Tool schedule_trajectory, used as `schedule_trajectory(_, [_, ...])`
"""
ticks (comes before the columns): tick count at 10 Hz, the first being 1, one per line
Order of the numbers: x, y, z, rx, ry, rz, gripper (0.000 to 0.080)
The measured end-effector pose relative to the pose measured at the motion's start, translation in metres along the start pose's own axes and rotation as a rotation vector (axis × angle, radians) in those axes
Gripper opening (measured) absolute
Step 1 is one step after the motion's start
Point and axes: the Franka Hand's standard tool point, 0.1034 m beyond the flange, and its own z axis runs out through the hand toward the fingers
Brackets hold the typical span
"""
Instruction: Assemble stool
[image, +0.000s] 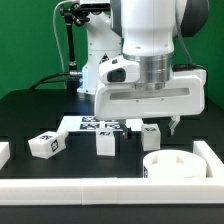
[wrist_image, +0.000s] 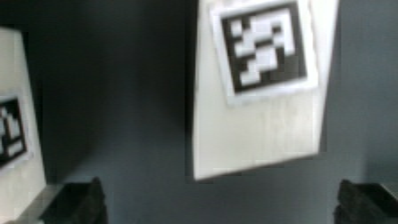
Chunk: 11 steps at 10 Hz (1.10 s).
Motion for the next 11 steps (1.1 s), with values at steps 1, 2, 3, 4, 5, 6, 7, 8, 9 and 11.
schedule_trajectory(1, [-0.003, -0.001, -0.001, 0.001, -0.062, -0.001, 0.0649])
schedule_trajectory(2, [-0.004, -0.002, -0.001, 0.003, -0.141, 0.0, 0.0649])
schedule_trajectory(3, [-0.004, -0.003, -0.001, 0.005, -0.206, 0.0, 0.0649])
schedule_trajectory(4, [-0.003, -0.004, 0.0, 0.006, -0.242, 0.0, 0.0649])
schedule_trajectory(5, [-0.01, -0.005, 0.0, 0.007, -0.344, -0.002, 0.0649])
schedule_trajectory(6, [-0.009, -0.005, 0.001, 0.009, -0.403, -0.003, 0.0649])
schedule_trajectory(7, [-0.011, -0.006, 0.002, 0.01, -0.451, -0.004, 0.0649])
schedule_trajectory(8, [-0.016, -0.006, 0.002, 0.011, -0.532, -0.005, 0.0649])
schedule_trajectory(9, [-0.017, -0.007, 0.004, 0.012, -0.601, -0.006, 0.0649])
schedule_trajectory(11, [-0.022, -0.008, 0.008, 0.013, -0.707, -0.01, 0.0649])
